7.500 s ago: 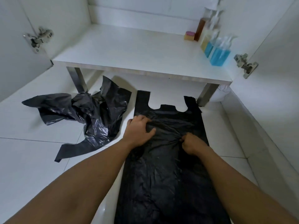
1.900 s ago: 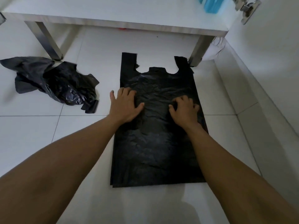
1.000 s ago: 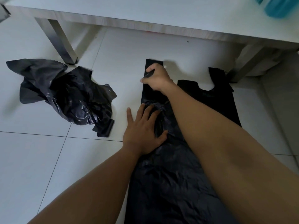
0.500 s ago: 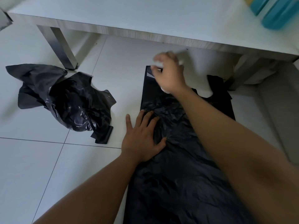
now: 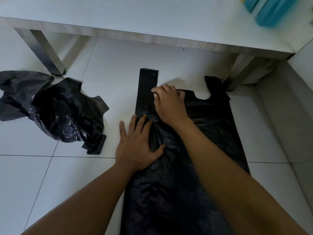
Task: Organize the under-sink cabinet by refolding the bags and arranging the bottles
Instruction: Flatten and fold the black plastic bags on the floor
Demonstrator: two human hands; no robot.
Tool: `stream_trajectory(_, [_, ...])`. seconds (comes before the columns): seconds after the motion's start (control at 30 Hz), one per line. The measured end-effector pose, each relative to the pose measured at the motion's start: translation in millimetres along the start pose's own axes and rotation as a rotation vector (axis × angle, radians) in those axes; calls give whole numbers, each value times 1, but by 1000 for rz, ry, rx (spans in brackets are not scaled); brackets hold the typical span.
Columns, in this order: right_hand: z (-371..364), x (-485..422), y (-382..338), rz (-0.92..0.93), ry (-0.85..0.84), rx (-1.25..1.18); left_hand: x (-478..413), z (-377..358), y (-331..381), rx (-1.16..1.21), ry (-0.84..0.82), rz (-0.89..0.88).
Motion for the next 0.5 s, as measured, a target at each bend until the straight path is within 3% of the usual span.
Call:
stream_trajectory(0.17, [-6, 50, 74, -61, -70, 135, 0, -3, 0, -22, -7, -5])
stream_trajectory(0.4, [12, -7, 162, -234, -240, 195, 0, -2, 0, -37, -46, -5])
stream_trajectory(0.5, [30, -19, 178, -296, -106, 137, 0, -2, 1, -30, -33, -3])
Point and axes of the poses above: each hand's wrist, its own x-axis away from the middle knuckle, its own z-axis out of the back of the hand, y = z × x, the point moved 5 cm from there along -x, towards the middle knuckle, and after that the axes turned 15 degrees about -z, right-handed, at the moved point
